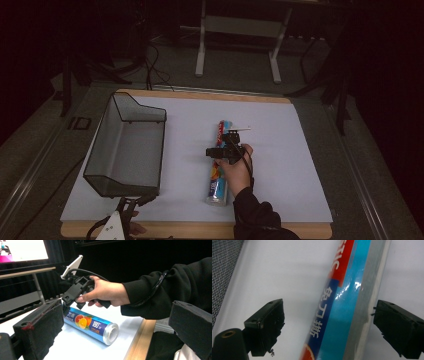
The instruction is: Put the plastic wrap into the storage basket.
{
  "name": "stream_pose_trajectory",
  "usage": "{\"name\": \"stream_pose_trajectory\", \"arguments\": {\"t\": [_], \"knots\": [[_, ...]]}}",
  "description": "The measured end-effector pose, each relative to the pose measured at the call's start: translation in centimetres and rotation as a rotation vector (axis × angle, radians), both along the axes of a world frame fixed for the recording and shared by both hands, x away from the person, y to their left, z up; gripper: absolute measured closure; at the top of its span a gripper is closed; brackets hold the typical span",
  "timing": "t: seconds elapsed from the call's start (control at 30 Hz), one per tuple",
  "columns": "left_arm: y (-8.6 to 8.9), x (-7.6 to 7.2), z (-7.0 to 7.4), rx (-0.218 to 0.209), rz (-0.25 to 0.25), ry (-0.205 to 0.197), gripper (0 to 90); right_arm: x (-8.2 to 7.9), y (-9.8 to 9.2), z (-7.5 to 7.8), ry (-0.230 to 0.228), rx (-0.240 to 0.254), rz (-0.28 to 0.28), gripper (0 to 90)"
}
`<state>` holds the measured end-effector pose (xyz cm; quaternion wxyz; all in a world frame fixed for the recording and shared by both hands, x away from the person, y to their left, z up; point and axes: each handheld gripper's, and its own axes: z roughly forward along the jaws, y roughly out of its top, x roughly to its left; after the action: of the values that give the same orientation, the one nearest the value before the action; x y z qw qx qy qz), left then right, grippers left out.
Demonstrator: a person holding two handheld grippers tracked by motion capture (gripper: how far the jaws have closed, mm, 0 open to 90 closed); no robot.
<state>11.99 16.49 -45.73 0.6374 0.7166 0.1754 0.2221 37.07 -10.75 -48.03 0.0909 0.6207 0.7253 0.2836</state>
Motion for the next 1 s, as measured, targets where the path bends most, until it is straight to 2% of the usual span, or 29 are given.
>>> {"name": "stream_pose_trajectory", "arguments": {"t": [0.2,0.23,0.27,0.37,0.5,0.57,0.63,0.73,0.83,1.0], "knots": [[0.0,-0.1,0.0,0.0,-0.003,-0.002,0.6,0.8,-0.2,-0.4,0.064,-0.002,-0.038,9.7],[0.0,-0.1,0.0,0.002,-0.002,-0.002,0.6,1.2,-0.4,-0.6,0.104,0.015,-0.056,9.7],[0.0,0.0,0.0,0.001,-0.003,-0.002,0.6,1.3,-0.5,-0.7,0.119,0.013,-0.06,9.7],[0.0,-0.1,0.0,0.0,-0.002,-0.003,0.6,1.8,-0.8,-1.2,0.196,0.048,-0.077,9.7],[0.0,-0.1,0.0,0.001,-0.001,-0.005,0.6,2.3,-0.9,-1.7,0.258,0.031,-0.096,9.8],[0.0,-0.1,0.1,0.002,-0.002,-0.006,0.6,2.5,-1.1,-2.2,0.3,0.055,-0.111,9.7],[-0.1,-0.1,0.0,0.001,-0.003,-0.006,0.6,2.8,-1.2,-2.5,0.325,0.059,-0.122,9.8],[-0.1,-0.1,0.0,0.003,-0.003,-0.005,0.6,3.0,-1.2,-2.9,0.343,0.07,-0.135,10.1],[-0.1,-0.1,0.0,0.003,-0.003,-0.005,0.6,3.3,-1.1,-2.7,0.346,0.034,-0.139,13.8],[-0.1,-0.1,0.0,0.008,-0.002,-0.005,0.6,3.5,-0.8,-2.7,0.364,0.015,-0.156,16.4]]}}
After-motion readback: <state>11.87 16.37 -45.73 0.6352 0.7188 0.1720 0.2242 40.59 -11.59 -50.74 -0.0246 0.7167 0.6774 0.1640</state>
